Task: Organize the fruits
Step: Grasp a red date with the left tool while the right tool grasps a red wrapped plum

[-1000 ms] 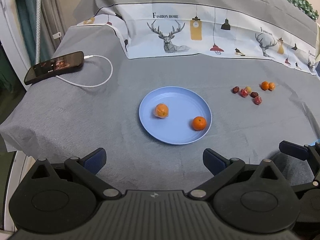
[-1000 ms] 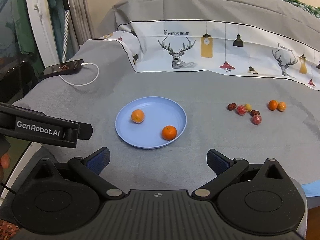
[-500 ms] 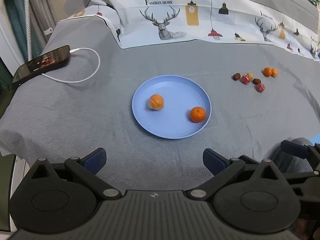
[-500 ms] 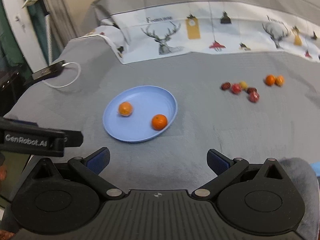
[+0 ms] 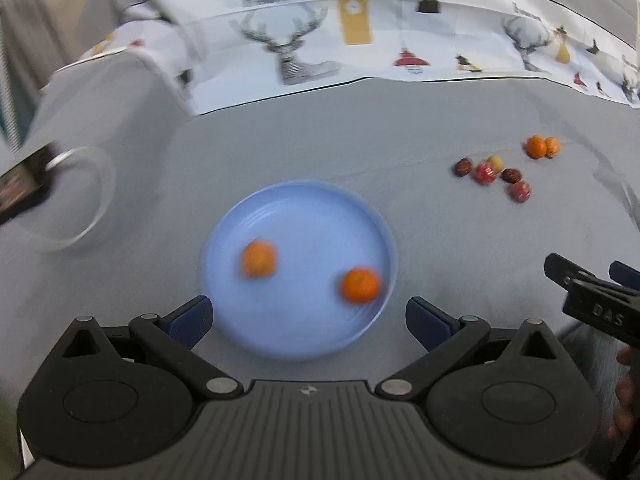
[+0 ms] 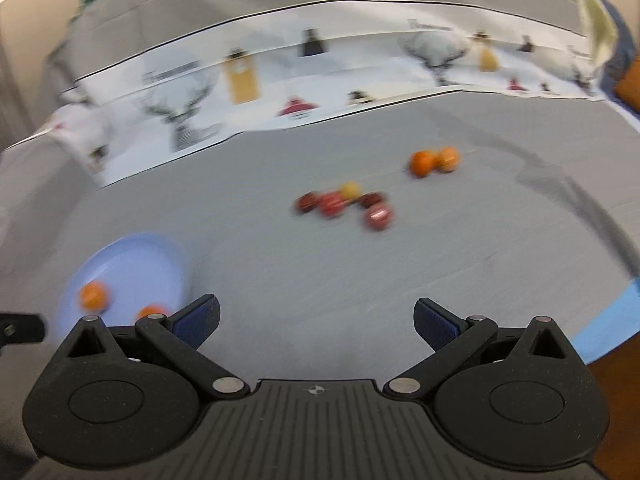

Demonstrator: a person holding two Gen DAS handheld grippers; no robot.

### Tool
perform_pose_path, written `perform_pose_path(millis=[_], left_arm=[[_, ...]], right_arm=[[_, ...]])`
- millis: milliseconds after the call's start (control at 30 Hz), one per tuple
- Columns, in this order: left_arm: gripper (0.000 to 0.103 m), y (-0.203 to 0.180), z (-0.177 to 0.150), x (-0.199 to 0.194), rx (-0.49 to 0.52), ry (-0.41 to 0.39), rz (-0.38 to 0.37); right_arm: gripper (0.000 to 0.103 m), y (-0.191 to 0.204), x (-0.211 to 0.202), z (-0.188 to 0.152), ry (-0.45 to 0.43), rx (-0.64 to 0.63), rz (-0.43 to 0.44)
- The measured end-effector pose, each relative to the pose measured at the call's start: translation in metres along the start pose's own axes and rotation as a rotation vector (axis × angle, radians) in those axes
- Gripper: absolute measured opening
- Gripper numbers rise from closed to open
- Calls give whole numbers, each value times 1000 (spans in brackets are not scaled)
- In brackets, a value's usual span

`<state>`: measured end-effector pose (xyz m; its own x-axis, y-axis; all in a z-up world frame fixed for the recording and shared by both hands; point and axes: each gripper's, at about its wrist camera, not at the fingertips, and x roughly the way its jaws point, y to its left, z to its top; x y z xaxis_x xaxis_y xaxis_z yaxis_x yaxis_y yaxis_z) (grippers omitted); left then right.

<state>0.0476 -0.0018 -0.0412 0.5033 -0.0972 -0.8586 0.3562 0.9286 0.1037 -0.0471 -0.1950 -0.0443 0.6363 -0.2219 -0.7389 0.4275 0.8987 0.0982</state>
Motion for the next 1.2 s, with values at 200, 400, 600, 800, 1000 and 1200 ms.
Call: perform_pose_path(millis=[200, 400, 600, 800, 1000, 1200], left_arm=[[103, -60, 56, 63, 101, -20, -53], [103, -114, 105, 143, 229, 11, -67], [103, -147, 132, 219, 359, 71, -168], [103, -149, 146, 247, 380, 81, -279], [100, -161, 145, 238, 487, 46, -382], [21, -165, 139, 219, 503, 6, -421]], right_arm=[[102, -32, 77, 21, -15, 42, -112], [102, -39, 154, 27, 4, 67, -173], [102, -37, 189, 32, 11, -14, -170], [102, -37, 193, 29, -22, -19, -180], [97, -34, 192, 29, -39, -29, -170], [30, -28, 185, 28, -94, -75, -180]])
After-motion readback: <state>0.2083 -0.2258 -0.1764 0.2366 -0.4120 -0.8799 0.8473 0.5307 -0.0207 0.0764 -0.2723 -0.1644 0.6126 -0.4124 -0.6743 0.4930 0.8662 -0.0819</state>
